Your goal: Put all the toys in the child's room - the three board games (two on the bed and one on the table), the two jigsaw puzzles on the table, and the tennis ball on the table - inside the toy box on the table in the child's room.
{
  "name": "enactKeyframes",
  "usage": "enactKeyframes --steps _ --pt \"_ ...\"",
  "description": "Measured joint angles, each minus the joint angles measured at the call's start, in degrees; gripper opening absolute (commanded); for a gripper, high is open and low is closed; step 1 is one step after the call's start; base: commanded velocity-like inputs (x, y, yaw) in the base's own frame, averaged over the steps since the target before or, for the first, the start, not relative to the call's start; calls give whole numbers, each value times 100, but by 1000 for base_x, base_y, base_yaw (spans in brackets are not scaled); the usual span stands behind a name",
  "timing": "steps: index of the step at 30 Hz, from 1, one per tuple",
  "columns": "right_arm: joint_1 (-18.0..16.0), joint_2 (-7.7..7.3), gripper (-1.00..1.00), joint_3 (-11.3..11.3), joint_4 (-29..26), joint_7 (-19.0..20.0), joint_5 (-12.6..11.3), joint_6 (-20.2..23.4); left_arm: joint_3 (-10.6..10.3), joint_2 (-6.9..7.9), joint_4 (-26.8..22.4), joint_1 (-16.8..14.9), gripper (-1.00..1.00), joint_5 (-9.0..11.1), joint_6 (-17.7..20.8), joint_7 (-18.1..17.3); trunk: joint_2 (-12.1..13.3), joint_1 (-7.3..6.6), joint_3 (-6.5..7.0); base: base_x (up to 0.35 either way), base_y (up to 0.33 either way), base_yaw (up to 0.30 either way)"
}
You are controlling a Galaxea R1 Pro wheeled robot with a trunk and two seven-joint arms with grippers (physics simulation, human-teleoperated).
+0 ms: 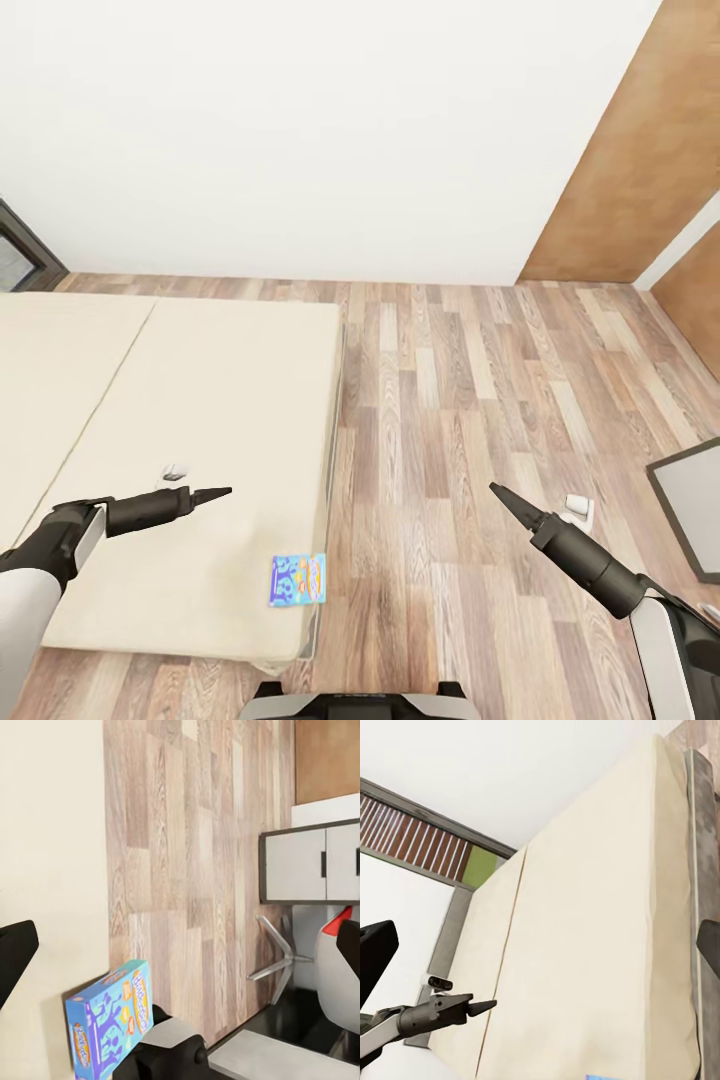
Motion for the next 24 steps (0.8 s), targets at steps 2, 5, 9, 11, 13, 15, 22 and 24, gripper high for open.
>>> enactKeyframes --steps 2,5,9,11,13,15,22,24 --pt "0 1 100 1 1 -3 0 0 0 -1 -1 0 100 0 0 13 0 0 19 0 0 0" --pt "0 1 100 2 0 -6 0 0 0 -2 -2 1 100 -1 0 22 0 0 48 0 0 0" --pt "0 1 100 2 0 -8 0 0 0 -2 -2 1 100 -1 0 26 0 0 86 0 0 0" --pt "0 1 100 2 6 -8 0 0 0 -2 -2 1 100 -1 0 27 0 0 105 0 0 0" --pt "0 1 100 2 18 -8 0 0 0 -2 -1 1 100 -1 0 27 0 0 124 0 0 0" --pt "0 1 100 2 38 -8 0 0 0 -2 -2 -1 100 -1 0 27 0 0 143 0 0 0" --pt "0 1 100 -1 58 -8 0 -2 0 -2 -1 1 100 -1 0 27 0 0 209 0 0 0" --pt "0 1 100 0 59 -8 0 -3 0 -2 -1 1 100 -1 0 27 0 0 228 0 0 0"
